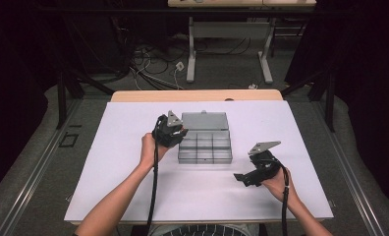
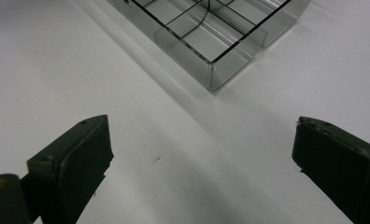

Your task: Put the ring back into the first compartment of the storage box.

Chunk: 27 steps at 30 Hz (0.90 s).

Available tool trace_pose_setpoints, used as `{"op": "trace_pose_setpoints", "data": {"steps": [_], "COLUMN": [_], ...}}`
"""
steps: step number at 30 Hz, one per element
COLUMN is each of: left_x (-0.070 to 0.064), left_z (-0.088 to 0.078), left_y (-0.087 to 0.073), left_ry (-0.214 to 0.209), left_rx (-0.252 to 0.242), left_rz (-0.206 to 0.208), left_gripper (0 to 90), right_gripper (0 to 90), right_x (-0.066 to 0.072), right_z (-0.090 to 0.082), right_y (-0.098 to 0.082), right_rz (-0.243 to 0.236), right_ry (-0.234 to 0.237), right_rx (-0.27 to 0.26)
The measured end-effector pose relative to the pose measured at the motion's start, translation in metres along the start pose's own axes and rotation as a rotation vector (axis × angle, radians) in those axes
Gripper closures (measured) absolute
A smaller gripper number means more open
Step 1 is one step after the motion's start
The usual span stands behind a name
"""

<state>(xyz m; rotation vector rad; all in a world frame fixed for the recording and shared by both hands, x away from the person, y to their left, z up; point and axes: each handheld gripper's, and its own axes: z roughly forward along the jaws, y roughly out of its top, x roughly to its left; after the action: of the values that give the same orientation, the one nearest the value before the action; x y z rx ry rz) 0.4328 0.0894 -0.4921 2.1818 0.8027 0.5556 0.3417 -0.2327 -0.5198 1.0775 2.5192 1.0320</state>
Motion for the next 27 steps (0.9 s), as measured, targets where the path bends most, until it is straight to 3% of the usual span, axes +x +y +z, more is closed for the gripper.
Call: {"op": "trace_pose_setpoints", "data": {"steps": [27], "left_x": [-0.008], "left_z": [0.031], "left_y": [-0.001], "left_ry": [-0.027], "left_rx": [0.066], "left_rz": [-0.004], "left_gripper": [69.8], "right_gripper": [4.5], "right_x": [0.0], "right_z": [-0.002], "right_y": [0.0], "right_rz": [-0.002], "right_ry": [0.001], "right_rx": [0.011]}}
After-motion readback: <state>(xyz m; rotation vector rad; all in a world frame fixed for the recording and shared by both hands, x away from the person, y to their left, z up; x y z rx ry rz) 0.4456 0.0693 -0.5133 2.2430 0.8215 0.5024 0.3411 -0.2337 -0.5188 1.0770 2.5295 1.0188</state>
